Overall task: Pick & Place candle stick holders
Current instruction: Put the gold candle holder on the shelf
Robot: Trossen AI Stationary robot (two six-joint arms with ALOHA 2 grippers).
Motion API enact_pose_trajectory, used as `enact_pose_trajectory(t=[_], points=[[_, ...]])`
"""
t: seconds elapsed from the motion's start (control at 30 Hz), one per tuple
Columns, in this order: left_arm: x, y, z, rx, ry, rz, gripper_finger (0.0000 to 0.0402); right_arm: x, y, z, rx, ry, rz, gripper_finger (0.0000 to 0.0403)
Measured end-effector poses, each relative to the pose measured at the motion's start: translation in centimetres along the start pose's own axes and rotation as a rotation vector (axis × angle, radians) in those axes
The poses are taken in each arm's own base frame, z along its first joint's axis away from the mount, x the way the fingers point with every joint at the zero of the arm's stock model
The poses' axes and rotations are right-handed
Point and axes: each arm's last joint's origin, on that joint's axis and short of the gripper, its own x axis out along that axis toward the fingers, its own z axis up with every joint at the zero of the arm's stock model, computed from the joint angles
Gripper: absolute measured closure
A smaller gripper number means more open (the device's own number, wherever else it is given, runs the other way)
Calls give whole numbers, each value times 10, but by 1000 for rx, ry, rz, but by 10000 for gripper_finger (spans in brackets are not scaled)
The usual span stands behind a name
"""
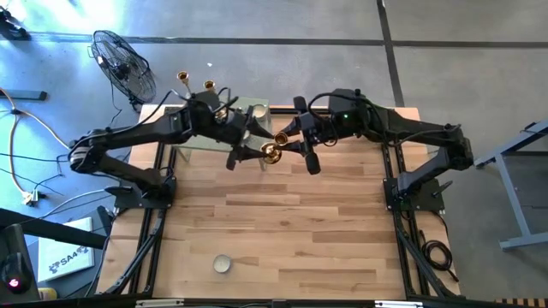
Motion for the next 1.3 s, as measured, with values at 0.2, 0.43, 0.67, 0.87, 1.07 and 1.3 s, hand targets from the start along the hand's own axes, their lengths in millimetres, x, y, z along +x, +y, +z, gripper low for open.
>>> enact_pose_trajectory(t=[0.2, 0.43, 0.67, 0.87, 1.07, 1.3], points=[[9, -4, 7, -24, -15, -47, 135, 0, 0, 0, 5, 0, 0, 305], [20, -22, 8, 101, -21, -50, 135, 0, 0, 1, 9, -6, 2, 305], [23, -25, 8, 147, -16, 51, 153, 0, 0, 1, 7, -12, -3, 304], [23, -23, 9, 148, -15, 103, 233, 0, 0, 1, 7, -14, -3, 304], [26, -20, 6, 146, -1, 175, 352, 0, 0, 1, 14, -13, -6, 304], [26, -20, 6, 164, 7, 202, 383, 0, 0, 1, 22, -14, -6, 304]])
